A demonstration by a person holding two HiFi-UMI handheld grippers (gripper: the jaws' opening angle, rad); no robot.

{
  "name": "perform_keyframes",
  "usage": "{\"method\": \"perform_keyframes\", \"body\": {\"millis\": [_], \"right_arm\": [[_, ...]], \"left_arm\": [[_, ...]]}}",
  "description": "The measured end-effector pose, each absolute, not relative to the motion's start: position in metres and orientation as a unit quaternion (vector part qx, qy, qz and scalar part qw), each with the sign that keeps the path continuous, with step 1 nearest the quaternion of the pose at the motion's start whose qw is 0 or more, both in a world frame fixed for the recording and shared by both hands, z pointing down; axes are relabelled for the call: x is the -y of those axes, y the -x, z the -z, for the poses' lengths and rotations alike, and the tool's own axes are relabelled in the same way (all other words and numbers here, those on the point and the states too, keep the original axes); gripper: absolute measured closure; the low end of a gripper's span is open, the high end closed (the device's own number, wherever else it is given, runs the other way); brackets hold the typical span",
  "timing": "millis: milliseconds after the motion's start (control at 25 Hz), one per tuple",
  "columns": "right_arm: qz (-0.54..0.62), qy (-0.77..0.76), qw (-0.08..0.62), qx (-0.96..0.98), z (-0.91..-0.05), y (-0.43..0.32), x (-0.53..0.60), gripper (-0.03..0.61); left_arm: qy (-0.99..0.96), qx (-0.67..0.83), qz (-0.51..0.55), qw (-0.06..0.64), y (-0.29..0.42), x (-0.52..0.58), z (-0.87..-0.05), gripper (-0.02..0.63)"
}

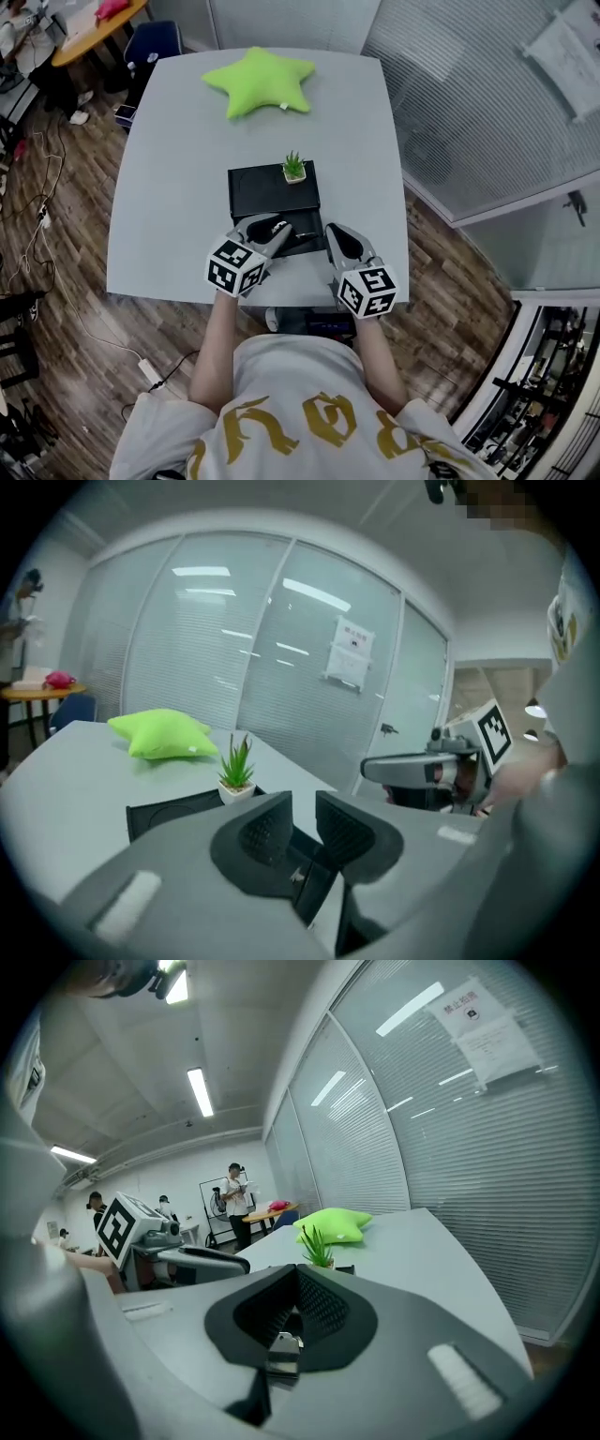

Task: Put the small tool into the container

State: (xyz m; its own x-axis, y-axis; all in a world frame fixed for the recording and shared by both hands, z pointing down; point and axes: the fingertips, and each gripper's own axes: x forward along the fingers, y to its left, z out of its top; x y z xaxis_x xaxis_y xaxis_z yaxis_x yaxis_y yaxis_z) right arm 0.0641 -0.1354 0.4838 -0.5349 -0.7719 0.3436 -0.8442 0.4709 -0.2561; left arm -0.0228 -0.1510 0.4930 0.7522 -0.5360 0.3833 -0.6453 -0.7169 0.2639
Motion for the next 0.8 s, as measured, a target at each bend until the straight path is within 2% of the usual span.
{"method": "perform_keyframes", "body": {"millis": [80,280,440,640,800], "right_arm": [[-0.189,-0.473,0.086,0.856,-0.475,-0.061,0.130,0.557],[-0.162,-0.484,0.072,0.857,-0.458,-0.064,0.114,0.557],[-0.149,-0.491,0.064,0.856,-0.445,-0.067,0.100,0.557],[-0.127,-0.498,0.060,0.856,-0.431,-0.066,0.085,0.558],[-0.119,-0.502,0.060,0.855,-0.425,-0.068,0.077,0.557]], "left_arm": [[-0.905,0.362,-0.093,0.201,0.035,0.153,-0.477,0.582],[-0.889,0.410,-0.073,0.191,0.057,0.142,-0.453,0.611],[-0.890,0.423,-0.055,0.162,0.063,0.125,-0.433,0.613],[-0.875,0.434,-0.015,0.214,0.075,0.112,-0.431,0.613],[-0.867,0.454,-0.040,0.201,0.080,0.102,-0.435,0.613]]}}
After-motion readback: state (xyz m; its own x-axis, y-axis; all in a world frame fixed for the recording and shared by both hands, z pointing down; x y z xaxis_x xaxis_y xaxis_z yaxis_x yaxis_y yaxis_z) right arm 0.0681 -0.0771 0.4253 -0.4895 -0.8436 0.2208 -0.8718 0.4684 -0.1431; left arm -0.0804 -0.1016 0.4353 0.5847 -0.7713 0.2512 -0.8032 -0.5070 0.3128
